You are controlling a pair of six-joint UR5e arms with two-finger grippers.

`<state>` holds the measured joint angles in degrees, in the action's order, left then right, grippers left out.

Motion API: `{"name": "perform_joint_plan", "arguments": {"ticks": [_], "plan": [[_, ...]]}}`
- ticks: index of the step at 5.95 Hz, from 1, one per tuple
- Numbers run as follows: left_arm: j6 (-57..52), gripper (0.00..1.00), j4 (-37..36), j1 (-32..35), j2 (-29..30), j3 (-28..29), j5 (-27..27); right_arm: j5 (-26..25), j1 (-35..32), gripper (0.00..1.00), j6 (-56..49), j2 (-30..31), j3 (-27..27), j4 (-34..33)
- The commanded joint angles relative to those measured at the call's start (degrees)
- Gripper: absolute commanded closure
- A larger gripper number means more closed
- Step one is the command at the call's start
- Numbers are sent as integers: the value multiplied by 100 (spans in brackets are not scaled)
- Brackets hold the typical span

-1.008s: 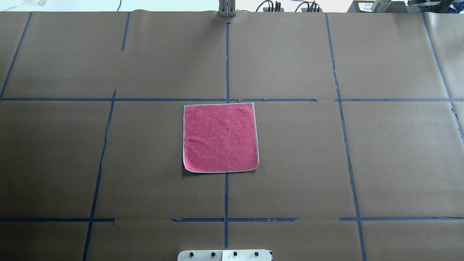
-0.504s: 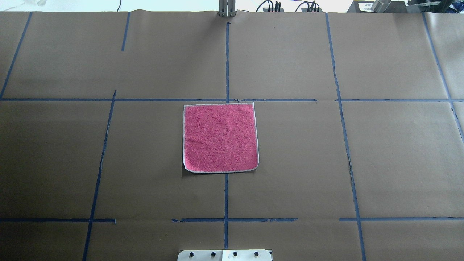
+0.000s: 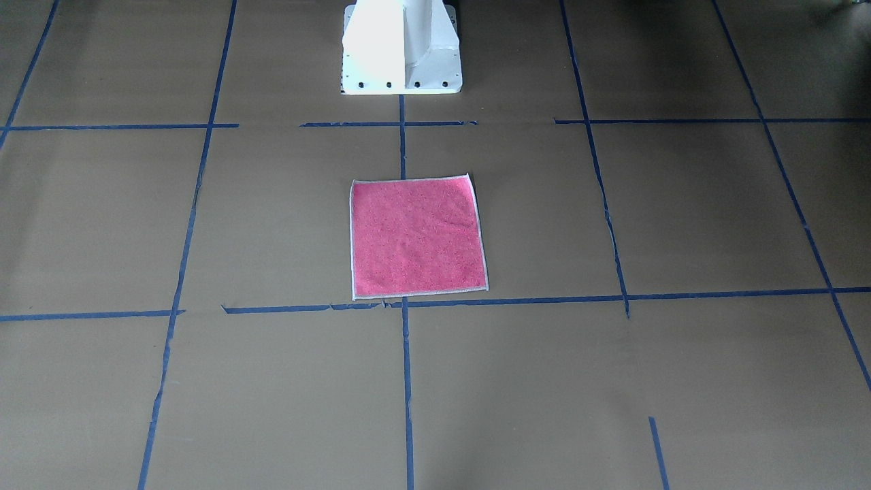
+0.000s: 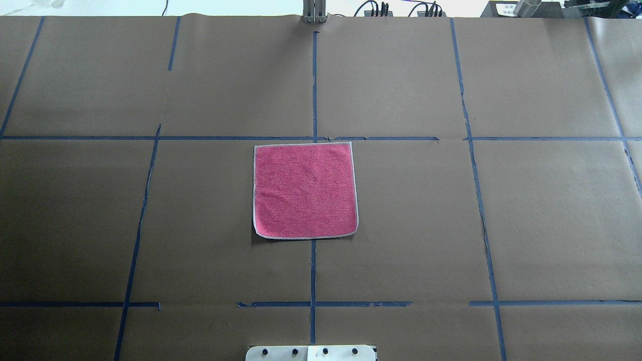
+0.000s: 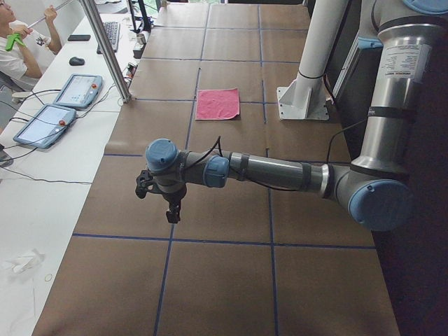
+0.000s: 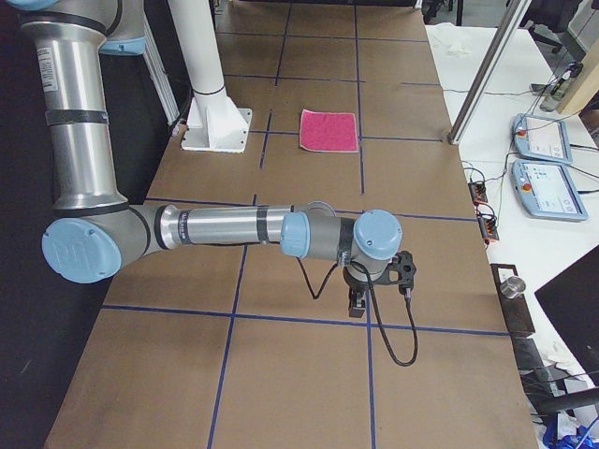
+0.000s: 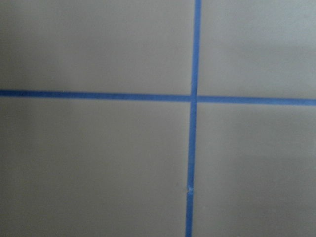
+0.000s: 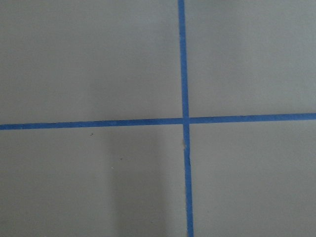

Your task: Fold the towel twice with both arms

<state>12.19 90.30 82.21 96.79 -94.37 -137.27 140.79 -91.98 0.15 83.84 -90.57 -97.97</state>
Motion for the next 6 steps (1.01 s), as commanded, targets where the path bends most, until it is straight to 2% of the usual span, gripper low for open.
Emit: {"name": "perform_joint_plan", "arguments": {"ticks": [1, 2, 3, 5, 6], "plan": [[2284, 0, 31, -1088, 286, -851, 24, 159, 425, 0, 415, -184, 13, 694], [3523, 0, -12, -1685, 627, -1090, 33, 133, 757, 0, 946, -192, 13, 1083], [4998, 0, -21, -2326, 1170, -1154, 42, 237, 987, 0, 1943, -297, -66, 1365], [6946, 0, -21, -3879, 1955, -1146, 1239, -312, 2013, 0, 3641, -901, -486, 1447], [7373, 0, -4, -4462, 2149, -1137, 1786, -690, 2331, 0, 4746, -887, -714, 1926]]}}
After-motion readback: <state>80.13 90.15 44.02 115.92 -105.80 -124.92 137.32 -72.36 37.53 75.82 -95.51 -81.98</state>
